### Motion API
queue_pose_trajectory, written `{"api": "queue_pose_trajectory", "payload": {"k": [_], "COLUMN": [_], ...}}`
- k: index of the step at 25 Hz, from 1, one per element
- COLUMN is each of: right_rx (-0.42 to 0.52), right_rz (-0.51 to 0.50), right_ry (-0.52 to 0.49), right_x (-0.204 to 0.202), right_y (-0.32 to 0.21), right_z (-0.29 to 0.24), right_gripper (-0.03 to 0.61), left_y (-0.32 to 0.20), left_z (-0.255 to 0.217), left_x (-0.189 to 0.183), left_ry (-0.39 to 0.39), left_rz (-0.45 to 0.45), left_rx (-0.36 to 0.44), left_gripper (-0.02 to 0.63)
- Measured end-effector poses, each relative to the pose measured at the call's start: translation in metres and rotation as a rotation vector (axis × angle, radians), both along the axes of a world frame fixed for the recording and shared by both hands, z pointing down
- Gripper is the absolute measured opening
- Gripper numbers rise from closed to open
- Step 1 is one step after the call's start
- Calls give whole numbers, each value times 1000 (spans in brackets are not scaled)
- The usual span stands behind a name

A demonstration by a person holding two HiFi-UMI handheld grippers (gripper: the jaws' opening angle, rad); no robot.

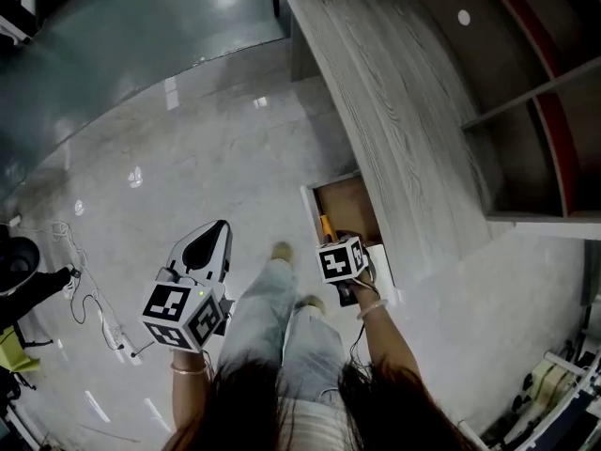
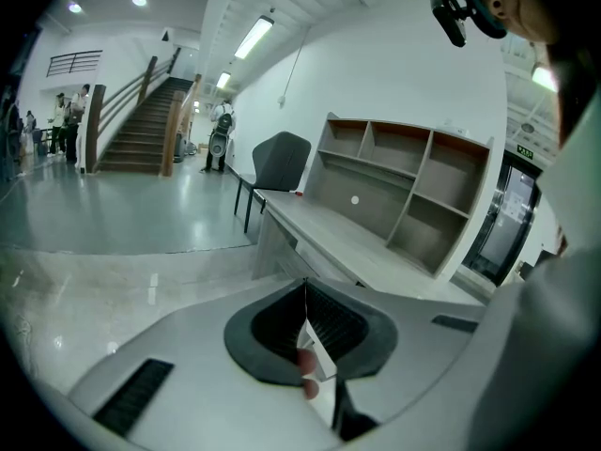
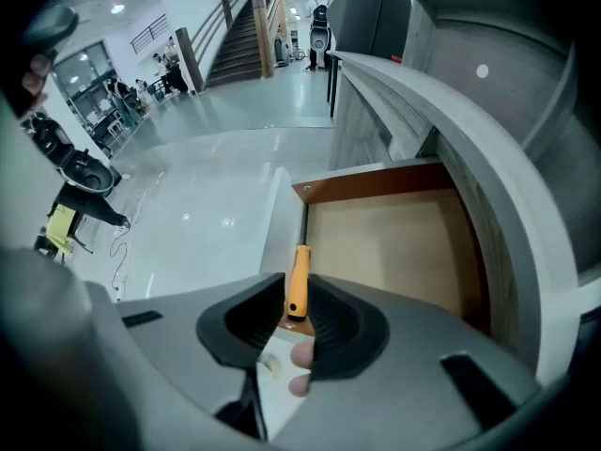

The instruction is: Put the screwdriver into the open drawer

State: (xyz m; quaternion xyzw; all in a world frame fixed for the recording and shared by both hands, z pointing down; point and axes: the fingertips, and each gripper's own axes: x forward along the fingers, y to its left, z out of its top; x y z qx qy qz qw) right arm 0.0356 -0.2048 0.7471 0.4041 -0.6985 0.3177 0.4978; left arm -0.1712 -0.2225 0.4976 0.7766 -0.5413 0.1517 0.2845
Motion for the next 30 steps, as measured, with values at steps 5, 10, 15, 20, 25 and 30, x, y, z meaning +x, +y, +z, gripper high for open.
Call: {"api": "queue_pose_trajectory", "payload": {"k": [5, 10, 15, 20, 25, 30], "right_rx": [24, 57, 85, 143, 196, 254], "right_rz": [7, 23, 48, 70, 76, 81], "right_ry": [-13, -28, -56, -86, -106, -129], "right_x": [1, 0, -1, -2, 4, 9], "right_y": [12, 16, 23, 28, 34, 47], "right_z": [-19, -41, -63, -87, -108, -130], "right_gripper": [87, 83, 77, 69, 61, 52], "left_y": [16, 27, 39, 51, 64, 84], "left_z": [-15, -29, -37, -46, -55, -62], "left_x": [7, 10, 18, 30, 45, 60], "left_ry": [2, -1, -4, 0, 3, 4], "left_rz": [1, 7, 18, 27, 30, 34], "left_rx": [13, 28, 33, 45, 62, 75], "left_gripper": [18, 17, 18, 18, 18, 17]}}
